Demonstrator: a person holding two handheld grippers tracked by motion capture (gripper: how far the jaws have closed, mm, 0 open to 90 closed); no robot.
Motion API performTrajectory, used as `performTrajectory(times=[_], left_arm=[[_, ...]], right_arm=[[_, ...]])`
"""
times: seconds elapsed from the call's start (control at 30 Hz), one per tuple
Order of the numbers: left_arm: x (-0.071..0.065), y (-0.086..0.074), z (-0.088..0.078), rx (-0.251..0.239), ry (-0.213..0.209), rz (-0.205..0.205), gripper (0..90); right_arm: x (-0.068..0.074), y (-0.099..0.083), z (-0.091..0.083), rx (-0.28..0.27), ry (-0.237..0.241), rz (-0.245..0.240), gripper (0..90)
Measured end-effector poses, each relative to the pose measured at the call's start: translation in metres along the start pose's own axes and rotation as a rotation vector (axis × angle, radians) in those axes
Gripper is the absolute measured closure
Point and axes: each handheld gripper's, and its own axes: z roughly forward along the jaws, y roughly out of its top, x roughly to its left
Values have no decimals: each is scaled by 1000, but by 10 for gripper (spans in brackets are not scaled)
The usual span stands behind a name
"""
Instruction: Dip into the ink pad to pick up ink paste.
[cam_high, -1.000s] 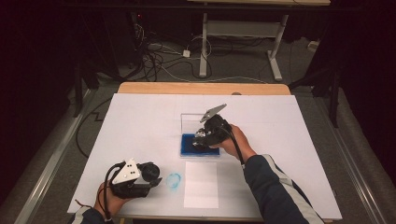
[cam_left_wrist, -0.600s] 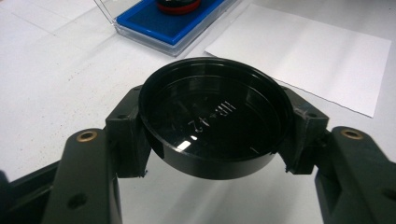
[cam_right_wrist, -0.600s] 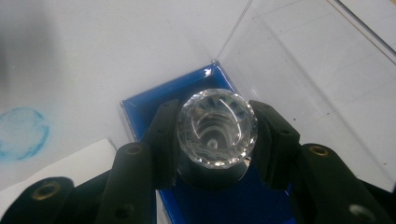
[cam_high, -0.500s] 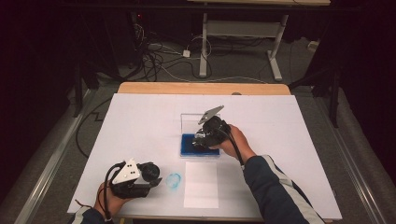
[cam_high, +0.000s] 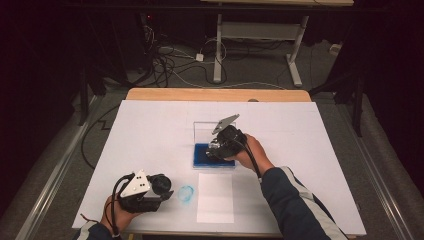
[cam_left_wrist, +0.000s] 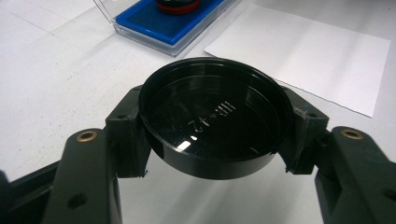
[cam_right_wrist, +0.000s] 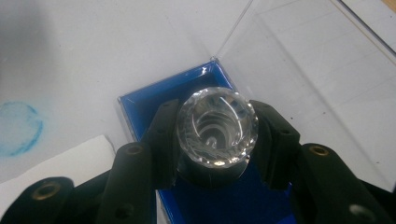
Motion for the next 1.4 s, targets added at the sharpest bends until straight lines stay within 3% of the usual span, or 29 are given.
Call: performTrajectory(times=[0.7,1.1,1.4], left_arm=[[1,0,-1,-4,6,-4,358],[1,1,-1,-1,11,0,358],[1,1,-1,3,13,0,358]], right_arm=[[0,0,-4,4,0,-3,566],[-3,-1,-25,-68,-35,4,566],[-2,-2,-39,-100,-35,2,566]])
